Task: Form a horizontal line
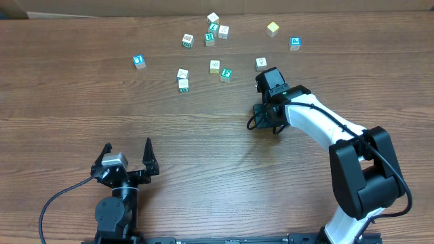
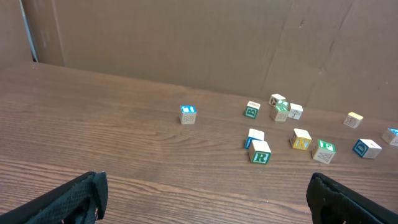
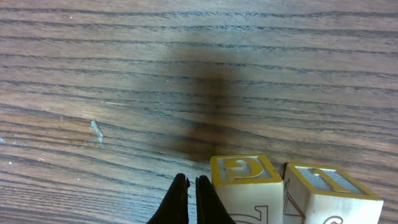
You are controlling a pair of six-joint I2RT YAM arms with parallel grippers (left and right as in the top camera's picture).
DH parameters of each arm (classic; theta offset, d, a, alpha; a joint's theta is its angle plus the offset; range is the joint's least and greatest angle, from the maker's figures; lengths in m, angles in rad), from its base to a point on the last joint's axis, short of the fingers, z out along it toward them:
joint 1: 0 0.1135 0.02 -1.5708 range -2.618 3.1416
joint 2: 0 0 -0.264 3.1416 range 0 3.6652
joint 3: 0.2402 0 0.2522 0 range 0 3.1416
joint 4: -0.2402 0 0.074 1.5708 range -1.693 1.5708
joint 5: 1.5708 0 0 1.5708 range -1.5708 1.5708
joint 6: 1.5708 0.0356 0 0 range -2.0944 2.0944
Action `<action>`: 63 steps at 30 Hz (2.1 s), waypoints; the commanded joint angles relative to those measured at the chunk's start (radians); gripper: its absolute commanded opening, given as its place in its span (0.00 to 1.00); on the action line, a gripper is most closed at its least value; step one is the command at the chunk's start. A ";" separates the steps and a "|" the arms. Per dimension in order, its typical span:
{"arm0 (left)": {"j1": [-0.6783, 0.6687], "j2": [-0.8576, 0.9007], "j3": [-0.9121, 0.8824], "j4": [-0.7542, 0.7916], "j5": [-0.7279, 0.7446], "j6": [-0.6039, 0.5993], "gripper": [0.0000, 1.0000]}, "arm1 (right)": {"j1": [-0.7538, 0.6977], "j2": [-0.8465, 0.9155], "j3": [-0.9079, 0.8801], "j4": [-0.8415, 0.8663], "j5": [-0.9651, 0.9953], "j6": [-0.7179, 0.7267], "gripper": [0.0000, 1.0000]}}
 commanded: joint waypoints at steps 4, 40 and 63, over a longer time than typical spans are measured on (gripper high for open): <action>0.005 -0.010 -0.004 0.000 -0.002 0.022 0.99 | 0.005 -0.024 -0.006 -0.001 0.017 0.011 0.04; 0.005 -0.010 -0.004 0.000 -0.002 0.022 1.00 | 0.004 -0.024 -0.006 0.176 0.149 0.019 0.09; 0.005 -0.010 -0.004 0.000 -0.002 0.022 0.99 | 0.003 -0.024 -0.006 0.103 0.148 0.038 0.08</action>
